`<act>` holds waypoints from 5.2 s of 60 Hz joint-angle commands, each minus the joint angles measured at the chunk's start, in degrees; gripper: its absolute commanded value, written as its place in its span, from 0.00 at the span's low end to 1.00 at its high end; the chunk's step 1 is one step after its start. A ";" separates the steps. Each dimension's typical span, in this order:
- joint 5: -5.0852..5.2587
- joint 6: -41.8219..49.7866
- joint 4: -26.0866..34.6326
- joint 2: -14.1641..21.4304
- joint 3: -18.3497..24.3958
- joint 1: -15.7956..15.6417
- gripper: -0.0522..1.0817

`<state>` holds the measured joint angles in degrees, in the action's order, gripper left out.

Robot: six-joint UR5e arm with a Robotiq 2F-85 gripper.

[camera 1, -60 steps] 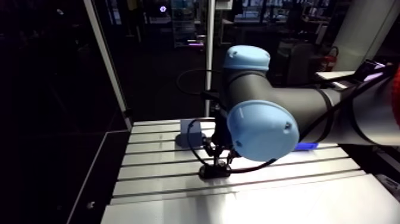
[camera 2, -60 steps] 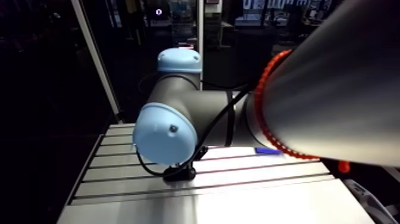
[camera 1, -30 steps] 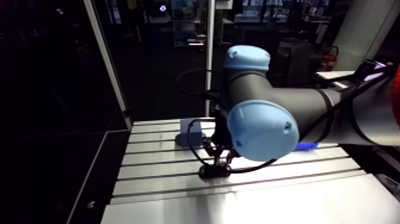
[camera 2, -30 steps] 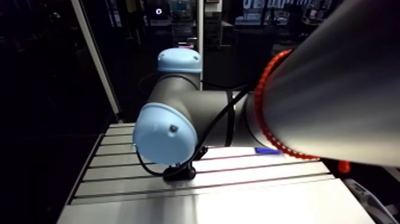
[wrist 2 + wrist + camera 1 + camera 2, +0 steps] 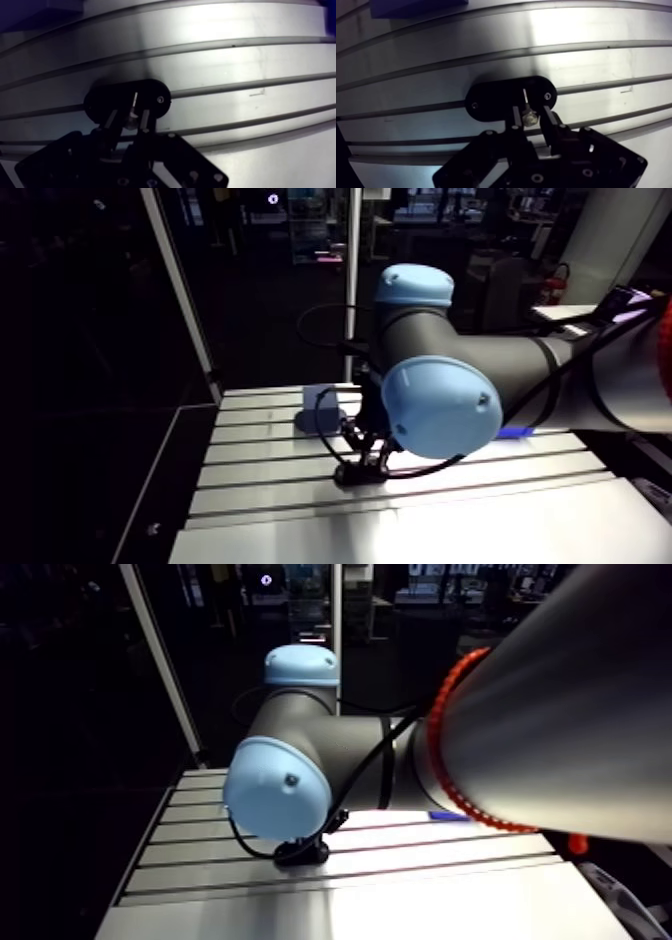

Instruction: Pick up the M10 bolt and insert it into the hex recess until seated.

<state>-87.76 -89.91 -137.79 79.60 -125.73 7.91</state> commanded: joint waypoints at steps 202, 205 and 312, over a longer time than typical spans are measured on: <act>-8.34 -23.96 45.74 -14.20 46.24 -14.42 0.83; -8.35 -23.87 45.17 -14.75 46.32 -14.33 0.83; -8.18 -27.66 44.14 -20.50 50.03 -13.01 0.85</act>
<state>-95.91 -117.60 -93.45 59.17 -75.35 -5.04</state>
